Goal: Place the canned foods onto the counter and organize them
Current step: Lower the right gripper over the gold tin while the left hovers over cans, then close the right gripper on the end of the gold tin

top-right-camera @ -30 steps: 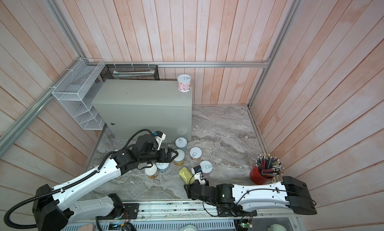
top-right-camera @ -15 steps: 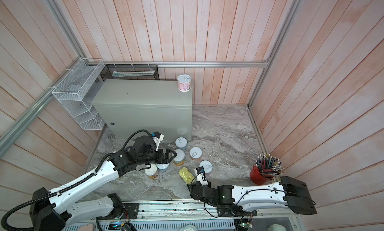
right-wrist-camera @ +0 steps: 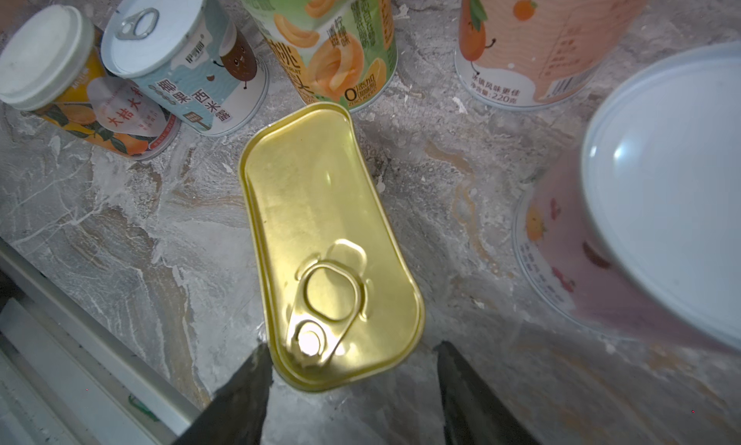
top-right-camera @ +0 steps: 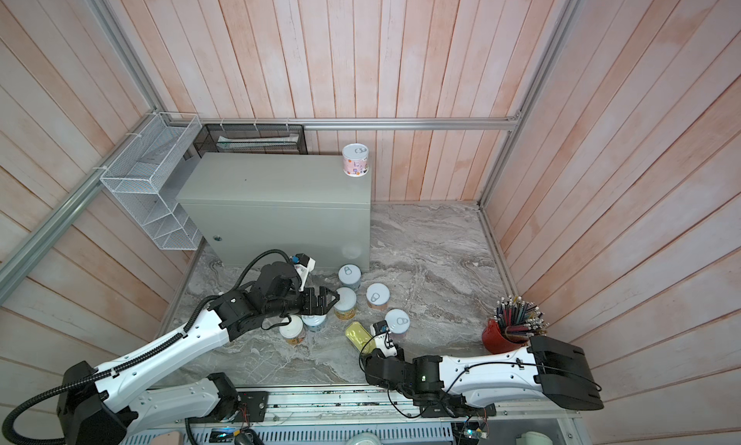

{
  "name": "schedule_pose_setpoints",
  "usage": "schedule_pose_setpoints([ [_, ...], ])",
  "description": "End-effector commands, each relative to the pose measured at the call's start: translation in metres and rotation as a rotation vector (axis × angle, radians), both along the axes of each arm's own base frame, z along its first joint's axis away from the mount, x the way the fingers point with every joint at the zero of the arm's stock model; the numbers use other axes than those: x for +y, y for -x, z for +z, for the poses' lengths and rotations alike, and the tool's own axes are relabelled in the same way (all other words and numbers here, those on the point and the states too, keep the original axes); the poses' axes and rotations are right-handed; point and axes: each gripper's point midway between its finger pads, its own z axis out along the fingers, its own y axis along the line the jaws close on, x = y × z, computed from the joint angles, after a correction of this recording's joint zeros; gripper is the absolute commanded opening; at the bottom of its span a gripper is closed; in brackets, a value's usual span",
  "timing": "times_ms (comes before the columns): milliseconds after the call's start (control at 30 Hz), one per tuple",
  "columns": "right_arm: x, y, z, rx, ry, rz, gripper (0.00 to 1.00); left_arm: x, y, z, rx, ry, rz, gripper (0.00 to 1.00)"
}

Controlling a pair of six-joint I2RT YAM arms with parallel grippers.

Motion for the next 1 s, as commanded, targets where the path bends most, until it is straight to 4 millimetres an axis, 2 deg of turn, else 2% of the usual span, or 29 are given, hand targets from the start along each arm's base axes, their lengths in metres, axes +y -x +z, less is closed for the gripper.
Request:
schedule_pose_setpoints([
  [0, 0.003, -0.009, 0.008, -0.041, 0.017, -0.012, 0.67, 0.007, 0.001, -0.006, -0.012, -0.029, 0.004, 1.00],
  [267, 0.014, -0.010, 0.010, -0.037, 0.021, 0.052, 0.66, 0.012, 0.001, -0.012, -0.012, -0.054, 0.002, 1.00],
  [667, 0.026, -0.012, -0.001, -0.022, 0.093, 0.097, 0.63, 0.015, 0.000, -0.018, -0.008, -0.065, 0.002, 1.00],
  [967, 0.030, -0.017, -0.003, -0.027, 0.107, 0.096, 0.55, 0.020, 0.001, -0.022, -0.007, -0.071, 0.009, 1.00],
])
